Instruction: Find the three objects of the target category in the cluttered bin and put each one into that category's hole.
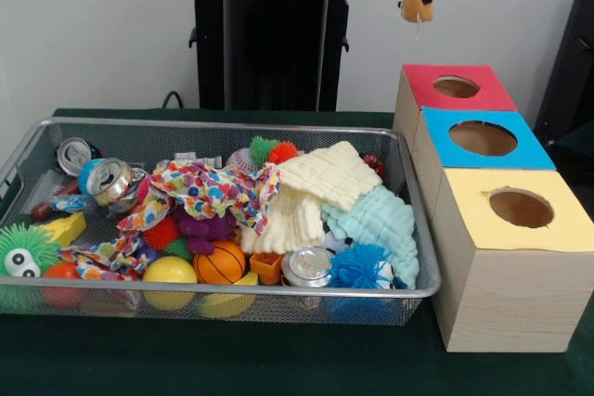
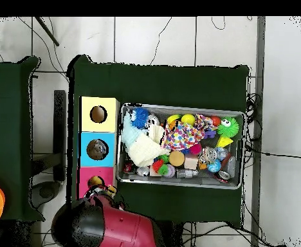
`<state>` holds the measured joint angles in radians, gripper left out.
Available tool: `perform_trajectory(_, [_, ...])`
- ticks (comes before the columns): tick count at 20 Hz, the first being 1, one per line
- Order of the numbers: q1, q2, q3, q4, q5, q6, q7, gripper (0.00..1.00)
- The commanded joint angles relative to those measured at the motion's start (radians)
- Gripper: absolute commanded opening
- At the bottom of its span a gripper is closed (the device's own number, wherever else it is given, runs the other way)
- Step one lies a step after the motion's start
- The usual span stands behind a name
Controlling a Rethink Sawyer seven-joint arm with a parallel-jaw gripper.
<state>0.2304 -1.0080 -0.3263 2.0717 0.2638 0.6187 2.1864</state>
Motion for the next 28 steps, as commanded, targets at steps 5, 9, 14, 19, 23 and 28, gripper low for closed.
perform_trajectory(5, [-0.034,0.177,0.106,-0.070,0.130,-0.083,0.265,0.00])
perform_trajectory(9, [-0.005,0.199,0.098,-0.077,0.150,-0.110,0.282,0.00])
perform_trajectory(14, [0.012,0.228,0.100,-0.087,0.175,-0.140,0.283,0.00])
perform_trajectory(19, [0.058,0.227,0.050,-0.132,0.173,-0.067,0.318,0.00])
perform_trajectory(23, [0.097,0.220,0.011,-0.180,0.166,0.018,0.350,0.00])
perform_trajectory(28, [0.130,0.242,-0.011,-0.224,0.175,0.039,0.378,0.00])
